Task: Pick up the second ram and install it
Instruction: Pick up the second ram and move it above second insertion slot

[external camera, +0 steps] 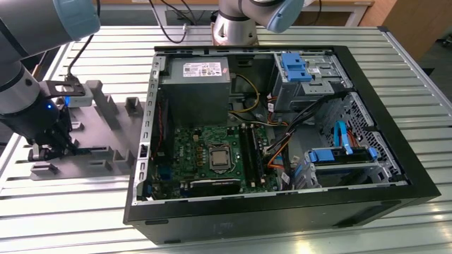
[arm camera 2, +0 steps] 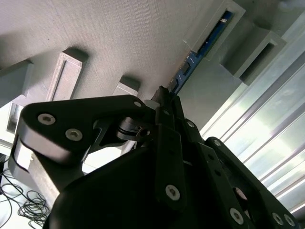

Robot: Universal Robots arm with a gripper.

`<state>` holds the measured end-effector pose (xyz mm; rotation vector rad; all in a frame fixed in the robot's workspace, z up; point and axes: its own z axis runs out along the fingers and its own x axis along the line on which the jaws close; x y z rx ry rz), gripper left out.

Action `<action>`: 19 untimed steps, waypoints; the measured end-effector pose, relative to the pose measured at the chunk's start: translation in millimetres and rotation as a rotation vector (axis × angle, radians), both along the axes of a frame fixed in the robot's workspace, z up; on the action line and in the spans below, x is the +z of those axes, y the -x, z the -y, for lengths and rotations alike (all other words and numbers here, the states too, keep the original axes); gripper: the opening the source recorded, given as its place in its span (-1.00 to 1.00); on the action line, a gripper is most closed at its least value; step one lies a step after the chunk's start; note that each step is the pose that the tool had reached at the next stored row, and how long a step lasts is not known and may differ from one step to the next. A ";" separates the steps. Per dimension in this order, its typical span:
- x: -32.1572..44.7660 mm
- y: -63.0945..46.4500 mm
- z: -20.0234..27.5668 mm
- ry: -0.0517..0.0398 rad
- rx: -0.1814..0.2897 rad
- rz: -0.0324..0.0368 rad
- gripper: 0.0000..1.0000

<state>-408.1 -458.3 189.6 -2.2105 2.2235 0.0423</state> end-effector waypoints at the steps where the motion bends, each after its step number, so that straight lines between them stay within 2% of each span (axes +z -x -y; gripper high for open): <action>1: 0.0 0.0 0.0 0.0000 0.000 0.0001 -0.72; 6: 2.1 0.0 0.0 -0.0001 0.000 0.0002 -0.72; 16: 22.1 0.0 0.0 0.0000 0.000 0.0000 -0.72; 19: 22.7 0.0 0.0 -0.0003 0.000 0.0004 -0.72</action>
